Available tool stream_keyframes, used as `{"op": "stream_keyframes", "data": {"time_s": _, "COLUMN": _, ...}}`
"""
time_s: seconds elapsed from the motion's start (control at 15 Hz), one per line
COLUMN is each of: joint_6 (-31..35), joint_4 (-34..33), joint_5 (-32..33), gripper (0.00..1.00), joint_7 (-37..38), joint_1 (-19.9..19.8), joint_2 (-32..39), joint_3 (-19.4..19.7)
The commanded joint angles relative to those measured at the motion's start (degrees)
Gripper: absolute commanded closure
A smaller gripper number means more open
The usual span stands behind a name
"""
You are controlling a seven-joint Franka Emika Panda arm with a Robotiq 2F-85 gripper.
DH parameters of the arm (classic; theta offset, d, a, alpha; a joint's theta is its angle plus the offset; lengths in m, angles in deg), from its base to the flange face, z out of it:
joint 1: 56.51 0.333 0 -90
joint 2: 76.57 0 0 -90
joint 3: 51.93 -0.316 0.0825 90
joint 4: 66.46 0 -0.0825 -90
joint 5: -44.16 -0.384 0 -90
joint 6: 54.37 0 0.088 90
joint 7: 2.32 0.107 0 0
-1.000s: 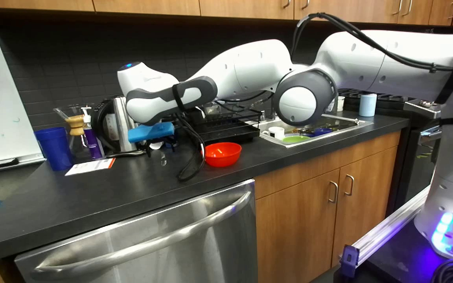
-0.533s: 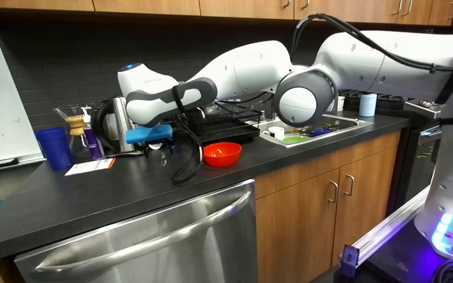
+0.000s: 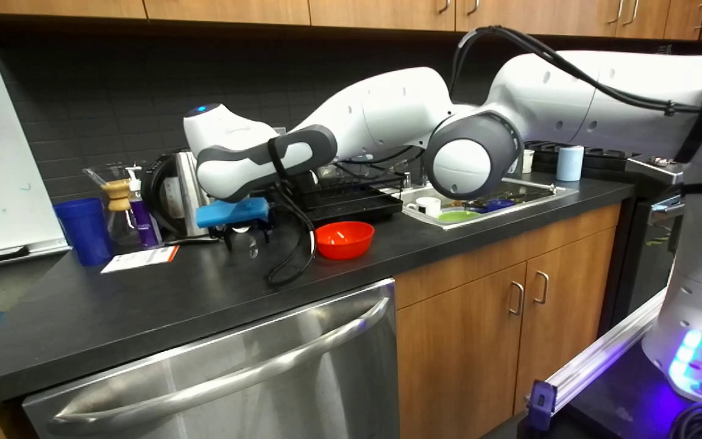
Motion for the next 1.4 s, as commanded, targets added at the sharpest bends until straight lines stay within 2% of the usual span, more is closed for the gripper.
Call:
{"op": "stream_keyframes", "data": {"time_s": 0.0, "joint_6": 0.3, "joint_4": 0.0, "joint_5": -0.6, "gripper": 0.19, "joint_7": 0.3, "joint_1": 0.1, "joint_2": 0.3, "joint_3": 0.0}}
{"op": "stream_keyframes", "data": {"time_s": 0.4, "joint_6": 1.2, "joint_4": -0.4, "joint_5": -0.5, "gripper": 0.51, "joint_7": 0.1, "joint_1": 0.3, "joint_2": 0.4, "joint_3": 0.2}}
{"op": "stream_keyframes", "data": {"time_s": 0.53, "joint_6": 1.3, "joint_4": -0.6, "joint_5": -0.5, "gripper": 0.54, "joint_7": 0.1, "joint_1": 0.2, "joint_2": 0.4, "joint_3": 0.2}}
{"op": "stream_keyframes", "data": {"time_s": 0.6, "joint_6": 1.3, "joint_4": -0.6, "joint_5": -0.6, "gripper": 0.49, "joint_7": 0.2, "joint_1": 0.2, "joint_2": 0.5, "joint_3": 0.2}}
{"op": "stream_keyframes", "data": {"time_s": 0.87, "joint_6": 1.3, "joint_4": -0.5, "joint_5": -0.6, "gripper": 0.49, "joint_7": 0.3, "joint_1": 0.0, "joint_2": 0.6, "joint_3": 0.2}}
{"op": "stream_keyframes", "data": {"time_s": 0.93, "joint_6": 1.2, "joint_4": -0.5, "joint_5": -0.6, "gripper": 0.58, "joint_7": 0.4, "joint_1": 0.0, "joint_2": 0.5, "joint_3": 0.2}}
{"op": "stream_keyframes", "data": {"time_s": 1.0, "joint_6": 1.2, "joint_4": -0.5, "joint_5": -0.6, "gripper": 0.72, "joint_7": 0.4, "joint_1": 0.0, "joint_2": 0.5, "joint_3": 0.2}}
{"op": "stream_keyframes", "data": {"time_s": 1.07, "joint_6": 1.4, "joint_4": -0.6, "joint_5": -0.6, "gripper": 0.75, "joint_7": 0.4, "joint_1": 0.0, "joint_2": 0.5, "joint_3": 0.2}}
{"op": "stream_keyframes", "data": {"time_s": 1.27, "joint_6": 1.4, "joint_4": -0.6, "joint_5": -0.5, "gripper": 0.96, "joint_7": 0.5, "joint_1": 0.1, "joint_2": 0.5, "joint_3": 0.3}}
{"op": "stream_keyframes", "data": {"time_s": 1.33, "joint_6": 1.5, "joint_4": -0.7, "joint_5": -0.5, "gripper": 1.0, "joint_7": 0.5, "joint_1": 0.0, "joint_2": 0.5, "joint_3": 0.4}}
